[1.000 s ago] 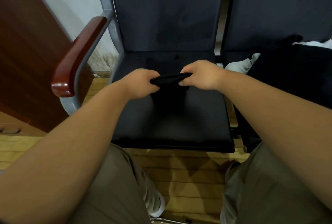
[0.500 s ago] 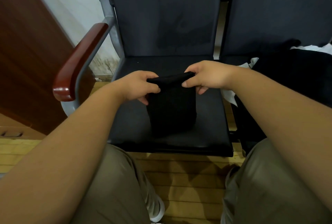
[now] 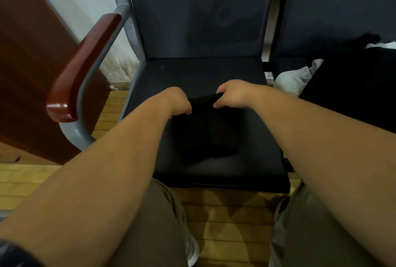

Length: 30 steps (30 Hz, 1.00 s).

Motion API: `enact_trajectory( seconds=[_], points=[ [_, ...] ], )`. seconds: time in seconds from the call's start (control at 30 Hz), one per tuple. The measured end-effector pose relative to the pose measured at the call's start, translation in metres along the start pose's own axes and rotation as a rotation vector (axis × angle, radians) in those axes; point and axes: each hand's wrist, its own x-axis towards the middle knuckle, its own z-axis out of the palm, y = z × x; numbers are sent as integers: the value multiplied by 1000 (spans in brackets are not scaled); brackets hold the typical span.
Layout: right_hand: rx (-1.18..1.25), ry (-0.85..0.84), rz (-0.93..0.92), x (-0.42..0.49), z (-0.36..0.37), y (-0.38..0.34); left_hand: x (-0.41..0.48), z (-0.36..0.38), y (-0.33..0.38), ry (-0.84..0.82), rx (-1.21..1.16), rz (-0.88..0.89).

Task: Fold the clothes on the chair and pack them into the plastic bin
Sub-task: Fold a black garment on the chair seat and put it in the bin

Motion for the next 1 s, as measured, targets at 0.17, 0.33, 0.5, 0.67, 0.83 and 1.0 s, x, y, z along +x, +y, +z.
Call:
enact_trajectory(
  seconds=[0.17,0.33,0.5,0.67,0.83,1.0],
  points=[
    [-57,-17,36,11,4,-4,9,0,8,-24,225,-47],
    [-1,-83,87,16,9,-2,8,-5,2,-112,66,-145],
    [3,-125,140,15,7,-4,9,-3,-17,-183,-184,-155],
    [31,-143,123,4,2,-4,-1,-1,-19,-163,-291,-77],
    [125,-67,87,-22,-11,-7,-21,-4,-19,-172,-301,-44],
    [165,-23,74,-57,-13,-14,-51,-9,-23,-153,-204,28]
  ],
)
